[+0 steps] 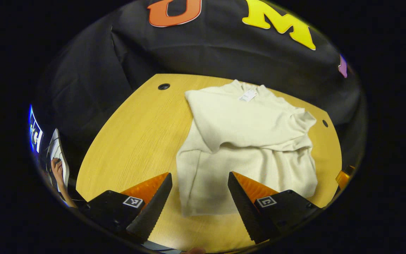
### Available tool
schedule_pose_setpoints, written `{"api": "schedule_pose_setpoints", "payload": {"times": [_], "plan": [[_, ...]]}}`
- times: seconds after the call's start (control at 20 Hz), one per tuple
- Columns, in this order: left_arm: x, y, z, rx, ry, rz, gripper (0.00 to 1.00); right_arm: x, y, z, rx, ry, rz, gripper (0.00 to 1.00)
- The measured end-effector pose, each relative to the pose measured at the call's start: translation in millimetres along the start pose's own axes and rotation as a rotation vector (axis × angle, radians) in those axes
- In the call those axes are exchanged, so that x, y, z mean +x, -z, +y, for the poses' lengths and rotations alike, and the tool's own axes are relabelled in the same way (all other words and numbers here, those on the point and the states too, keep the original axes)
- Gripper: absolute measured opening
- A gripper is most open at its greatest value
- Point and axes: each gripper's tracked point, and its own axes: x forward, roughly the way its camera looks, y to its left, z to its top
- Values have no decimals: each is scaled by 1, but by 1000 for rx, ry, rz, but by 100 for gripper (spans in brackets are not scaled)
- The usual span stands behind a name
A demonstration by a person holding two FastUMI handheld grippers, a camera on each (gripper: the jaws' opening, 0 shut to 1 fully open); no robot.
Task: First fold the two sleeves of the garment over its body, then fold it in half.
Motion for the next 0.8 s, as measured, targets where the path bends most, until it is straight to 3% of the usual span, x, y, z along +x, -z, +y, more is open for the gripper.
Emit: {"api": "schedule_pose_setpoints", "payload": {"times": [0.2,0.45,0.75,0.8], "plan": [[17,31,20,-6,-8,119,100,33,33,8,-33,14,136,95],[23,48,11,-17,34,274,100,59,78,13,-38,15,335,97],[23,42,10,-49,58,427,100,70,95,23,85,-29,466,97],[23,35,10,-34,63,440,99,70,95,22,79,-38,483,93]]}}
